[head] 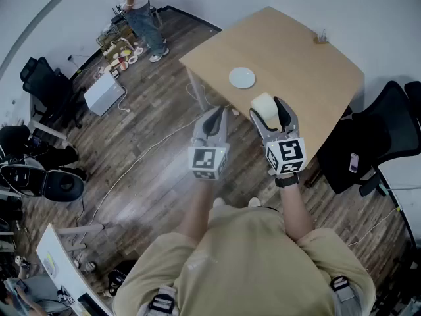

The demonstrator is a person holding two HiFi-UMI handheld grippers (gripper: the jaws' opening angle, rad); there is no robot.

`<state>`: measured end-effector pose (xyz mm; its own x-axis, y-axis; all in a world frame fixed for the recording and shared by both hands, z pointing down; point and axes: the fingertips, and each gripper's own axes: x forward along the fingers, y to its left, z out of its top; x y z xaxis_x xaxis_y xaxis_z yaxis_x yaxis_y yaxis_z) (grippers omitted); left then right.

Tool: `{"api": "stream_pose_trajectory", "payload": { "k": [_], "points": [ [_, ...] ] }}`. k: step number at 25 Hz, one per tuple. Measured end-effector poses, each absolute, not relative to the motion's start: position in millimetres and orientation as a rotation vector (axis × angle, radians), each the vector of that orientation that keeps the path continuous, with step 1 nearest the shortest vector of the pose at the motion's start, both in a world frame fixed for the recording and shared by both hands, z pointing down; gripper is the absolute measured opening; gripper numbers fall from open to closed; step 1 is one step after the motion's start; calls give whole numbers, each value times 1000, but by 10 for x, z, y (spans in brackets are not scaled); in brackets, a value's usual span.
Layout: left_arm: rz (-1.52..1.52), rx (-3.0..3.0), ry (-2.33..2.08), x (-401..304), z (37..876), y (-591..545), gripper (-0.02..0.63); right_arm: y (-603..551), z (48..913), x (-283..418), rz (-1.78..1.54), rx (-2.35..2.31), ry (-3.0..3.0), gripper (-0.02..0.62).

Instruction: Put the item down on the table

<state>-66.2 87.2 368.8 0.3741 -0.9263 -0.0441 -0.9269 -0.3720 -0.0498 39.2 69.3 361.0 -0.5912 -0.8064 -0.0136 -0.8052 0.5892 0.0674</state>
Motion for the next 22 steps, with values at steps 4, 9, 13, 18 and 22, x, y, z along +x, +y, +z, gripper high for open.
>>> {"api": "stream_pose_trajectory", "payload": {
  "k": [4, 9, 13, 18, 22],
  "points": [
    [43, -2545, 1724, -448, 3635, 873, 3, 720, 3571, 533, -125, 1368, -2814, 324],
    [28, -2538, 1723, -179, 3646, 898, 3, 760, 3564, 764, -134, 1352, -2833, 324],
    [27, -2518, 1740, 73, 3646, 915, 2, 751, 3553, 1035, -137, 1350, -2846, 324],
    [5, -2498, 1762, 287, 3701, 1035, 2, 788, 3639, 1299, -34, 1345, -2896, 324],
    [-34, -2491, 1801, 303, 3829, 1140, 3, 816, 3759, 1360, 31, 1335, -2909, 324]
  ]
}}
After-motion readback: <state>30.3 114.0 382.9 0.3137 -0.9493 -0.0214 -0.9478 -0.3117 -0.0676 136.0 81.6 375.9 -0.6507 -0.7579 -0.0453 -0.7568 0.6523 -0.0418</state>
